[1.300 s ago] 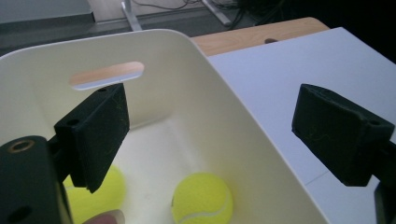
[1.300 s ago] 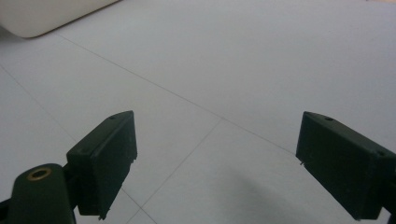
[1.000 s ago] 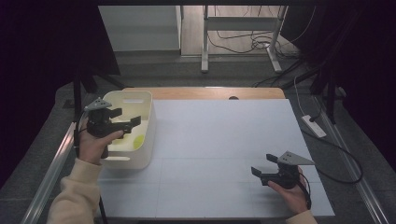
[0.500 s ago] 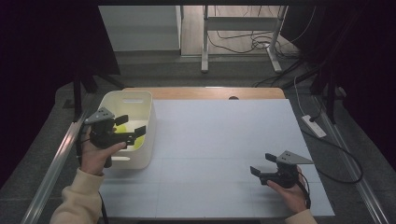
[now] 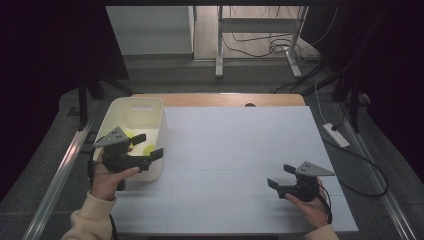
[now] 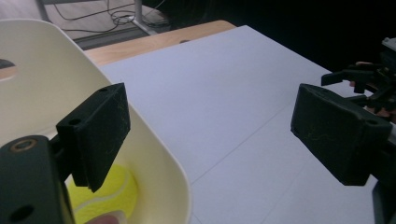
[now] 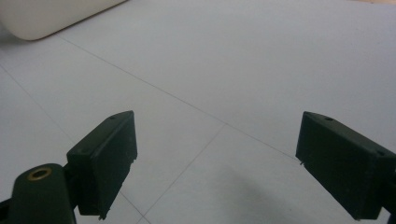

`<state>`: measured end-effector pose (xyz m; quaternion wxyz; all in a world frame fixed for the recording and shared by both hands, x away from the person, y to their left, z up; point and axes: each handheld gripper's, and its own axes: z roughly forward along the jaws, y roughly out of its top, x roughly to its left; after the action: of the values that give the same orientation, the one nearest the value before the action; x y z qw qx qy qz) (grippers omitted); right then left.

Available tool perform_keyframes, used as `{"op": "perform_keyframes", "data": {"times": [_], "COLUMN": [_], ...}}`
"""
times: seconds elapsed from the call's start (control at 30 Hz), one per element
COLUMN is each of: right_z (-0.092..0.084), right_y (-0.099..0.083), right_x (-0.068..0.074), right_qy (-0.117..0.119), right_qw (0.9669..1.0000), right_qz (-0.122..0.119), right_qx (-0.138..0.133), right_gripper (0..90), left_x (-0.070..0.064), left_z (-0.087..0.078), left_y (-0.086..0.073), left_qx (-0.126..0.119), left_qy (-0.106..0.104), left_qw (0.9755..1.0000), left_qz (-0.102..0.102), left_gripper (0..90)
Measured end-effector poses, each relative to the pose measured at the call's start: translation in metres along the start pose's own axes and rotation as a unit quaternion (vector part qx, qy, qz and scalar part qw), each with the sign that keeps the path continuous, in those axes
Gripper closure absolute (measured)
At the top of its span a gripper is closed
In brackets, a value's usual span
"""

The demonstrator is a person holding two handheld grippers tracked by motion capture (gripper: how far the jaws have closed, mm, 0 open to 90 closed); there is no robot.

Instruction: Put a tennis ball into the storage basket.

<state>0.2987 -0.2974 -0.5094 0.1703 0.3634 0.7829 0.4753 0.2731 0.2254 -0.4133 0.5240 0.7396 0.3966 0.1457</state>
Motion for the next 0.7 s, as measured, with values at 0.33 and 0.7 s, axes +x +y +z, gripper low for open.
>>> {"op": "perform_keyframes", "data": {"times": [0.33,0.7], "right_z": [-0.002,-0.001], "right_y": [-0.001,-0.001], "right_x": [0.001,0.002], "right_qy": [0.000,0.000], "right_qw": [1.0000,1.0000], "right_qz": [0.000,0.000], "right_qx": [0.000,0.001], "right_gripper": [12.4,12.3], "left_x": [-0.010,-0.024], "left_z": [0.004,0.008], "left_y": [-0.014,-0.032], "left_qx": [0.001,0.015], "left_qy": [-0.029,-0.071], "left_qw": [0.9995,0.9968], "left_qz": [0.015,0.033], "left_gripper": [13.7,13.6]}}
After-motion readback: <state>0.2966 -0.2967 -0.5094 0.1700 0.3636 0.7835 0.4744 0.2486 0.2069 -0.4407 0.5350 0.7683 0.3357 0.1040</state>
